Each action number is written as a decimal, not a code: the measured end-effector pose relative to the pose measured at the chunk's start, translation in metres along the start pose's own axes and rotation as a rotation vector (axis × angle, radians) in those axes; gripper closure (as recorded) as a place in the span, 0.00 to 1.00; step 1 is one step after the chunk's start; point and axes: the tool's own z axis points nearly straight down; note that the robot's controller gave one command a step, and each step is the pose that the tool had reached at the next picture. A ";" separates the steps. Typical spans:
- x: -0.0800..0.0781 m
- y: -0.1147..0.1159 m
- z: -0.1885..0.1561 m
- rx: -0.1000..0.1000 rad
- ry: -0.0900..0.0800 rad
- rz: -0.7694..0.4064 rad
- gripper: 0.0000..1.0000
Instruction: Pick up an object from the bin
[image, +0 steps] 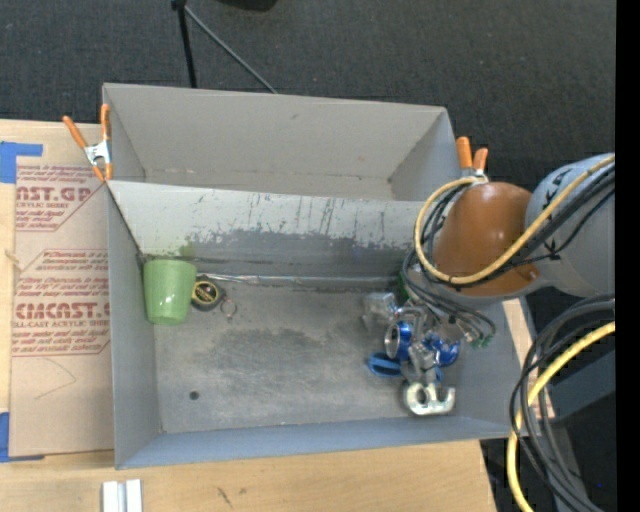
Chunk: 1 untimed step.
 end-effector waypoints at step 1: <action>0.003 0.001 0.002 -0.004 0.012 -0.001 1.00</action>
Offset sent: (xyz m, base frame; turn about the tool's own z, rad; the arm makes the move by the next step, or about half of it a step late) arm 0.0000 0.0000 0.0000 0.0000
